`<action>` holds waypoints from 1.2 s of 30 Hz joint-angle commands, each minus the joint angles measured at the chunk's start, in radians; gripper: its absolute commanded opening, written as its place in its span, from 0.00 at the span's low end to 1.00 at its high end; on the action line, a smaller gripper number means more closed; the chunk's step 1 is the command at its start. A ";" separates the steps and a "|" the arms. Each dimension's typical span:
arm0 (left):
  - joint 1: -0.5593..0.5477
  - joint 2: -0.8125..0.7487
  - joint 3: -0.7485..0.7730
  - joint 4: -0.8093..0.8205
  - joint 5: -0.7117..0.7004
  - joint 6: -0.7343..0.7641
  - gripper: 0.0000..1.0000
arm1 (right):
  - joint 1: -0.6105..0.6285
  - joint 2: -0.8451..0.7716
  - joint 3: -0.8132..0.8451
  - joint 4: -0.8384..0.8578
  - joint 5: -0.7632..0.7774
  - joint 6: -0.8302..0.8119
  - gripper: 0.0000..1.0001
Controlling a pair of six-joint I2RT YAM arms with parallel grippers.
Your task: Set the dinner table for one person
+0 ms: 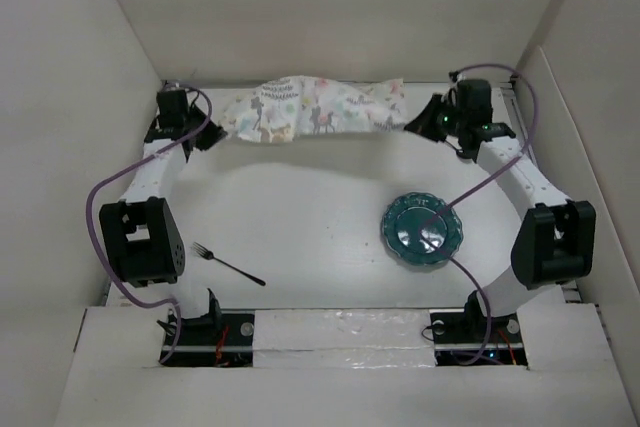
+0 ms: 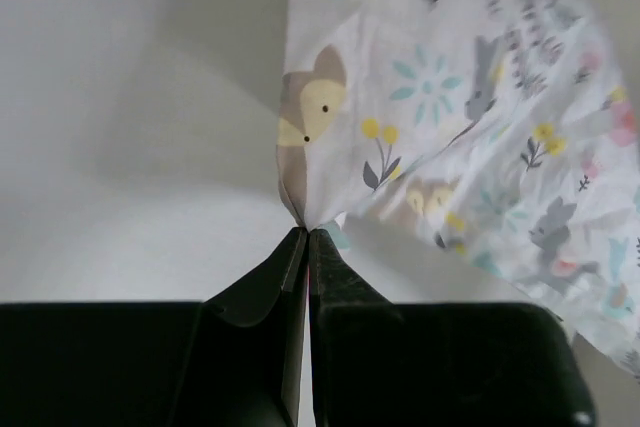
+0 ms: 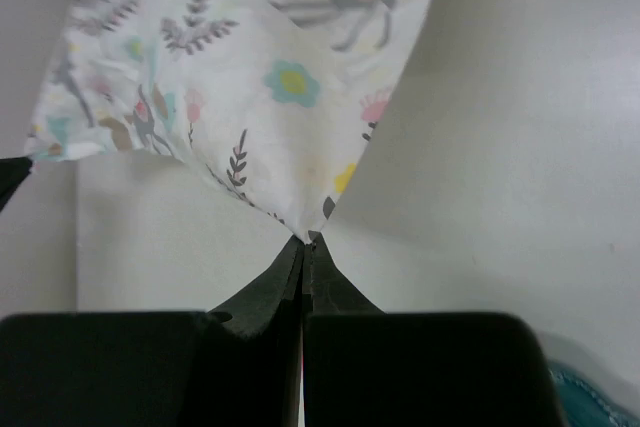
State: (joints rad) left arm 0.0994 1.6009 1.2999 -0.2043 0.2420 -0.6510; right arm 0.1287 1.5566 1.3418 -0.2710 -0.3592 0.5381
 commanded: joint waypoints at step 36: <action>0.002 -0.209 -0.507 -0.141 -0.233 0.191 0.00 | -0.064 -0.134 -0.460 -0.083 0.092 -0.081 0.00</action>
State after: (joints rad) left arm 0.0982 1.4101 0.7914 -0.3161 0.0467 -0.4923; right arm 0.0666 1.4731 0.8867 -0.3321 -0.2939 0.4778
